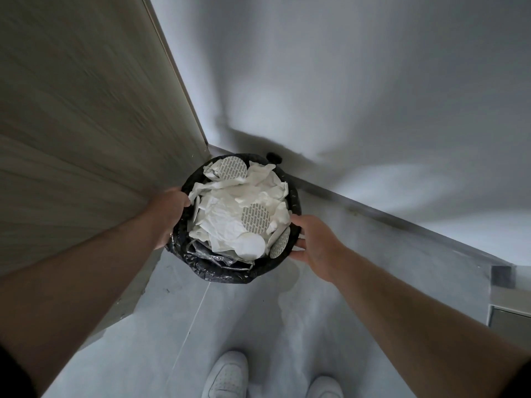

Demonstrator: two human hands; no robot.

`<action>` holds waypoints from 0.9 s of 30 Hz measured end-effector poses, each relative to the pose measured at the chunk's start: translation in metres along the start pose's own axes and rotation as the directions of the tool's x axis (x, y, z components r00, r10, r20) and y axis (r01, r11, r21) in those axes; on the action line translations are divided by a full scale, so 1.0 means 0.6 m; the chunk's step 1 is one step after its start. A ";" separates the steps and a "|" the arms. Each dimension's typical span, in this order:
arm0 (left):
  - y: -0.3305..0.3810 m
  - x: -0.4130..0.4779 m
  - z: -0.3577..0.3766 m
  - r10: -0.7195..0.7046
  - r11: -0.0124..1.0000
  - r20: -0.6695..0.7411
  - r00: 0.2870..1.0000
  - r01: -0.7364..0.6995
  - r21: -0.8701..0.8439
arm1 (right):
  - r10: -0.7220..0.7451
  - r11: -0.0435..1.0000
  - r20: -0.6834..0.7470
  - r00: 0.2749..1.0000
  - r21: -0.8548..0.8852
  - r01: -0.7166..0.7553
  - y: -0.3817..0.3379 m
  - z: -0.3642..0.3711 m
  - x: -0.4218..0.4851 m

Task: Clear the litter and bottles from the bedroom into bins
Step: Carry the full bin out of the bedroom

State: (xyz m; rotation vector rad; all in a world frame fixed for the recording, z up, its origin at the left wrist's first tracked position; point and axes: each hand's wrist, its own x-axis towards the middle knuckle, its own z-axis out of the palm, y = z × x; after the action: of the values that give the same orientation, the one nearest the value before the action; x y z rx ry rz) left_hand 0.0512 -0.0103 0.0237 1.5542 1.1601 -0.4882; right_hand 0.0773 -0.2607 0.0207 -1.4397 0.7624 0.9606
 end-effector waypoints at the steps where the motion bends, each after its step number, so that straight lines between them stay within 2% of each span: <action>1: 0.001 -0.001 0.002 0.004 1.000 0.004 1.000 -0.004 -0.006 | 0.000 1.000 -0.002 1.000 0.004 0.000 0.001 0.001 0.000; 7: -0.003 0.002 0.002 0.035 0.999 0.025 0.999 -0.035 -0.003 | 0.007 1.000 -0.034 0.999 0.024 -0.006 0.008 0.007 0.001; 10: 0.003 -0.010 0.003 0.053 0.998 0.018 0.998 -0.054 0.031 | -0.011 0.998 -0.074 0.997 -0.069 0.005 0.003 0.006 -0.013; 13: 0.031 -0.040 0.003 0.110 0.994 -0.041 0.993 -0.109 0.025 | -0.191 0.940 -0.145 0.971 -0.313 0.138 -0.012 -0.004 -0.038; 17: 0.087 -0.123 0.000 0.276 0.961 -0.047 0.960 -0.277 -0.007 | -0.389 0.841 -0.082 0.918 -0.439 0.317 -0.069 -0.005 -0.118; 21: 0.143 -0.260 -0.016 0.358 0.929 -0.016 0.934 -0.358 -0.098 | -0.431 0.863 -0.073 0.899 -0.325 0.387 -0.135 0.001 -0.256; 27: 0.219 -0.522 -0.069 0.403 0.883 -0.024 0.915 -0.395 -0.253 | -0.354 0.932 -0.028 0.935 -0.091 0.350 -0.234 -0.007 -0.517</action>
State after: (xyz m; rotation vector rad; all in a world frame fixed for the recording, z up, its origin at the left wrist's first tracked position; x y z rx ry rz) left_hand 0.0160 -0.0951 0.3530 1.5018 0.8094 -0.0807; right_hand 0.0635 -0.2748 0.3604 -1.6099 0.4750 0.6915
